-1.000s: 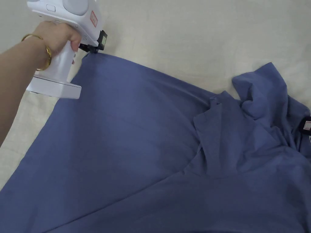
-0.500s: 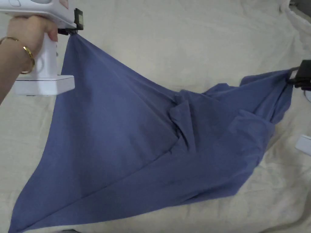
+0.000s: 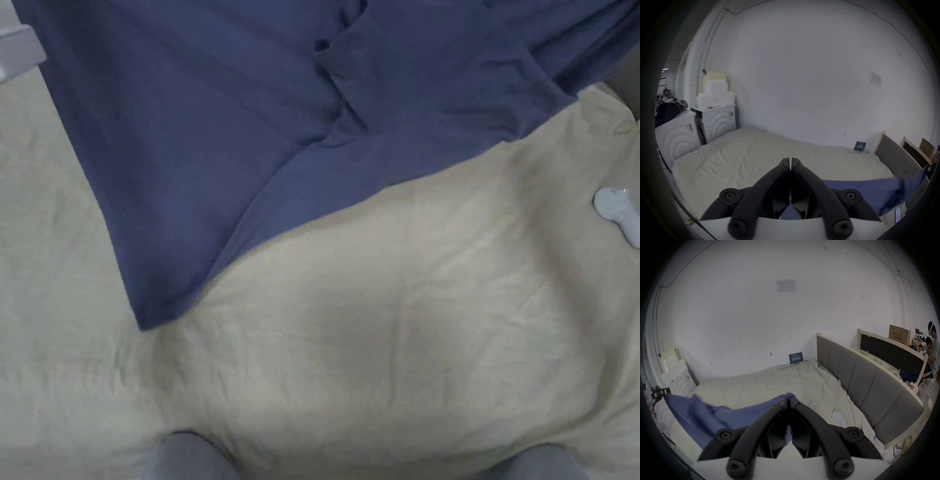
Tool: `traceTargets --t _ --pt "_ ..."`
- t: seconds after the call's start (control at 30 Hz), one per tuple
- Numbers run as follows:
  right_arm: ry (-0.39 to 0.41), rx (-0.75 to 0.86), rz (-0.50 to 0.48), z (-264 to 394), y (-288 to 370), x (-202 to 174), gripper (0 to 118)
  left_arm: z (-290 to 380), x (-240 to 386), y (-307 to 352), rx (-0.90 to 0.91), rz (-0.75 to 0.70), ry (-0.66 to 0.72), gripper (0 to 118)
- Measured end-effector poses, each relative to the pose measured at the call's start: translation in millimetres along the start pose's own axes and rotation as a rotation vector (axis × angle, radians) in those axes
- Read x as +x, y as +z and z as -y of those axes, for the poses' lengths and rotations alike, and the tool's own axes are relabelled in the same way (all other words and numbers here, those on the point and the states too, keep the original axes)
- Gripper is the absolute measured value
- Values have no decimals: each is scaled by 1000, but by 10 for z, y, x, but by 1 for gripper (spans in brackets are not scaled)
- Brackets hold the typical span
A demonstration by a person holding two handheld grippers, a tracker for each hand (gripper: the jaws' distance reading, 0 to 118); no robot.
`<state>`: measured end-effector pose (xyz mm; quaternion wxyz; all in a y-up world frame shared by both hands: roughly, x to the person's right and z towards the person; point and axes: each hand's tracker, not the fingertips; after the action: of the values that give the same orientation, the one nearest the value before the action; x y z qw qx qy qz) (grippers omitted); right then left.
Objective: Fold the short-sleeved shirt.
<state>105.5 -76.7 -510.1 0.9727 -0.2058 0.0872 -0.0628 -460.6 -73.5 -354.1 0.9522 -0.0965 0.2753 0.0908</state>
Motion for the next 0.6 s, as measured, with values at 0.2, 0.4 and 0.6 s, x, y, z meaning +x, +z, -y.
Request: traceTargets --t 0.2,0.4,0.6 --pt "-2 84 -20 -530 164 -225 1 -375 -199 107 94 -87 -19 0" --pt "51 116 4 -798 166 -526 1 -554 -149 53 130 -135 -36 0" --pt "94 118 51 -960 -132 -653 1 -673 7 -212 136 -176 -67 0"
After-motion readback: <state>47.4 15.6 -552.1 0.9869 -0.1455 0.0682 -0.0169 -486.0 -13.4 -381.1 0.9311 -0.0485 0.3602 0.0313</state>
